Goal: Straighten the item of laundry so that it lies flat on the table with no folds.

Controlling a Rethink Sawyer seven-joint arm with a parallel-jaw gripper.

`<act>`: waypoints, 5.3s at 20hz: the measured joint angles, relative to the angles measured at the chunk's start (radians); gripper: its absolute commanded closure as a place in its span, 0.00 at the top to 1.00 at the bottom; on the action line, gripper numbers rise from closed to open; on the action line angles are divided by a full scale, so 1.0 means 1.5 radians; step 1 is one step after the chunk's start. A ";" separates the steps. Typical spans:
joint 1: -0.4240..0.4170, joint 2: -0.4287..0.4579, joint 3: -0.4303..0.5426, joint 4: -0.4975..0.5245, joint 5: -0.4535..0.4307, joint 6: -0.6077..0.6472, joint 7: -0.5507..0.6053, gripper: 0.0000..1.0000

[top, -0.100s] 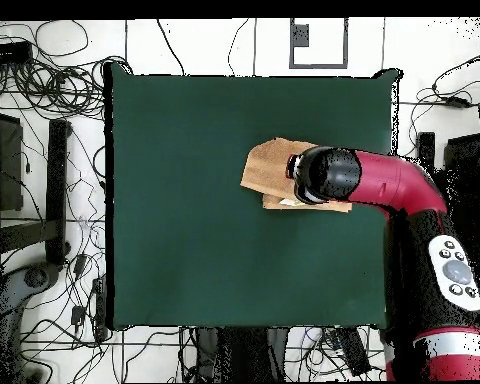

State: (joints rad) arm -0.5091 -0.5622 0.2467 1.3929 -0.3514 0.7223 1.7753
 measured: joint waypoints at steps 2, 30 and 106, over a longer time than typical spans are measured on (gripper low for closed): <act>-0.003 0.000 0.002 0.000 -0.006 0.000 0.000 1.00; 0.034 0.019 0.015 0.000 -0.026 0.000 0.000 1.00; 0.101 -0.052 0.004 0.112 -0.009 -0.046 0.000 1.00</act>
State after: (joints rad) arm -0.3581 -0.6404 0.2533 1.5613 -0.3651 0.6539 1.7753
